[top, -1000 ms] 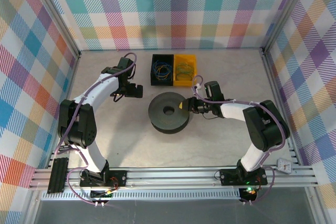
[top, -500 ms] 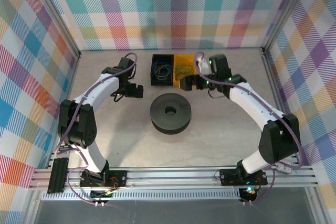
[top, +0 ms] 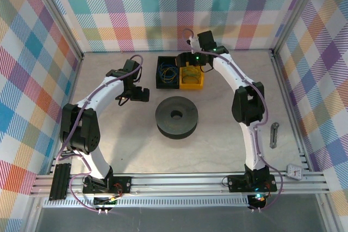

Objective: Wrap the cables

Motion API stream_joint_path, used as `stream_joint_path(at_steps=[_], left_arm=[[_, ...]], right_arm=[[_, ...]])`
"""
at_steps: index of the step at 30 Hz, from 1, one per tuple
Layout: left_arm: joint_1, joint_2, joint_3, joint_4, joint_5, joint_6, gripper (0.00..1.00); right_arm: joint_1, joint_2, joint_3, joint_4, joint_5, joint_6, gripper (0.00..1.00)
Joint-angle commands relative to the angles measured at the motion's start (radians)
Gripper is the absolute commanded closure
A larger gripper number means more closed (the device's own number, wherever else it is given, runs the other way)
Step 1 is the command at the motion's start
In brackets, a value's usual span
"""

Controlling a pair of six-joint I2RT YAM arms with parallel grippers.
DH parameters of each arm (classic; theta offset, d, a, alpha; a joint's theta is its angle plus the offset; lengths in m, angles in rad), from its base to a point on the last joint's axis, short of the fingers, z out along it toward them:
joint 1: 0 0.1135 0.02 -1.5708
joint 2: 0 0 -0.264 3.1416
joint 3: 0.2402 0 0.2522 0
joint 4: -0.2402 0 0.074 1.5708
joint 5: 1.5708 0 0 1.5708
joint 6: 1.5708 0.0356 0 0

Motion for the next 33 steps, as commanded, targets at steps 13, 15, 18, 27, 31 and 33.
stream_joint_path(at_steps=[13,15,18,27,31,33], left_arm=[[-0.015,-0.034,0.022,-0.024,0.03,0.01,0.0],[-0.016,-0.034,0.021,-0.026,0.03,0.01,0.0],[-0.017,-0.035,0.023,-0.028,0.027,0.012,0.0],[-0.018,-0.033,0.023,-0.03,0.028,0.013,0.0],[-0.018,-0.033,0.024,-0.029,0.029,0.014,0.0],[-0.018,-0.031,0.024,-0.031,0.03,0.014,0.0]], right_arm=[[-0.014,0.134,0.177,-0.152,0.102,-0.089,0.46],[-0.014,0.155,0.202,-0.164,0.115,-0.098,0.48],[-0.015,0.186,0.239,-0.177,0.122,-0.109,0.52],[-0.014,0.235,0.281,-0.187,0.112,-0.119,0.55],[-0.015,0.242,0.281,-0.181,0.102,-0.118,0.58],[-0.014,0.245,0.281,-0.178,0.103,-0.119,0.62]])
